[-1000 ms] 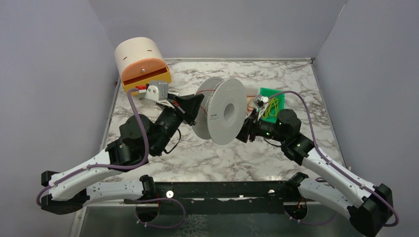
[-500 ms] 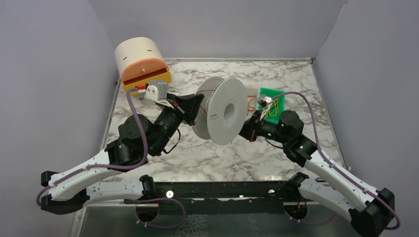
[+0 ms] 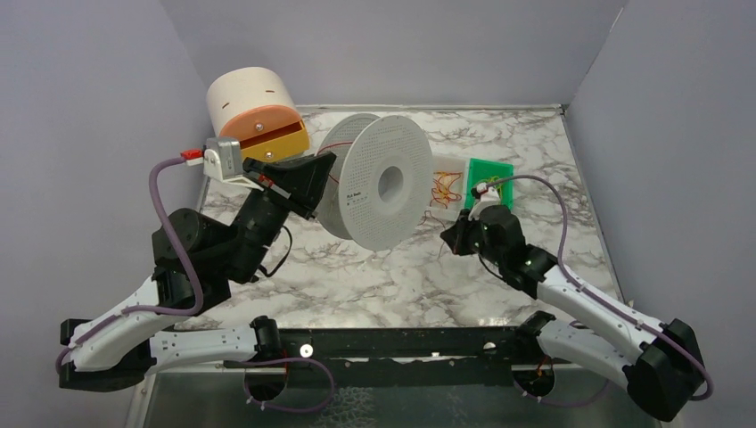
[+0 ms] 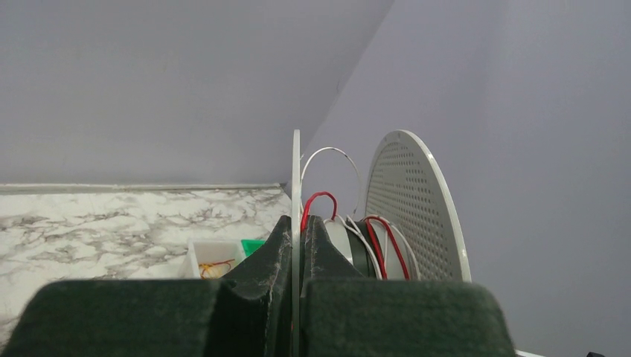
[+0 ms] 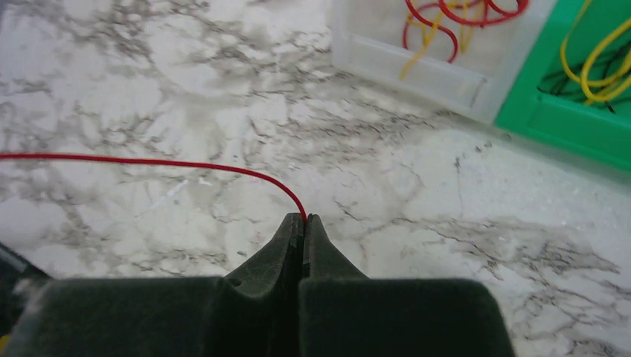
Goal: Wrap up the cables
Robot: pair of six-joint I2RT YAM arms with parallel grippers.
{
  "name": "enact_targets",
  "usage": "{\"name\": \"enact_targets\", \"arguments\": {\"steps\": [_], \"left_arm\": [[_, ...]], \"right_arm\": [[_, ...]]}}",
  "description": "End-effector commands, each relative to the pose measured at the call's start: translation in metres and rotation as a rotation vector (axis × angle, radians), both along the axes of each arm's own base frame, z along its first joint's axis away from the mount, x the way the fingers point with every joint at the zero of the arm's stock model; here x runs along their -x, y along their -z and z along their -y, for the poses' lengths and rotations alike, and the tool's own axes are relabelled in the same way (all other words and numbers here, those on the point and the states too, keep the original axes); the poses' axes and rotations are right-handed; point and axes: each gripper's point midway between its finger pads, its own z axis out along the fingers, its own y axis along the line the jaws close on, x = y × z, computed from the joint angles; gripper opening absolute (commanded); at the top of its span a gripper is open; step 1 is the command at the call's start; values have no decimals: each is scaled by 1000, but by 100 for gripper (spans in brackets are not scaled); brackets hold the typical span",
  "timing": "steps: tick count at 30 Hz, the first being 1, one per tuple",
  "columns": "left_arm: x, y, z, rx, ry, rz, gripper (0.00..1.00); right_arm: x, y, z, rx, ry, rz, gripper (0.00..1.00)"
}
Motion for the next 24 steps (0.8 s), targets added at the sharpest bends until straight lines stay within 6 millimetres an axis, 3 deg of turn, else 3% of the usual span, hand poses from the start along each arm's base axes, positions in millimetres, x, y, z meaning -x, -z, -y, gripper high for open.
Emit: {"name": "enact_targets", "arguments": {"steps": [1,9,24], "left_arm": [[10,-43,-24,125,4,64,0],[11,-48,-34,125,-15,71,0],[14,-72,-63,129,-71,106,0]], "right_arm": [[-8,44,27,91,157,-68,1],[1,106,39,140,214,-203,1],[16,141,43,109,293,-345,1]]}}
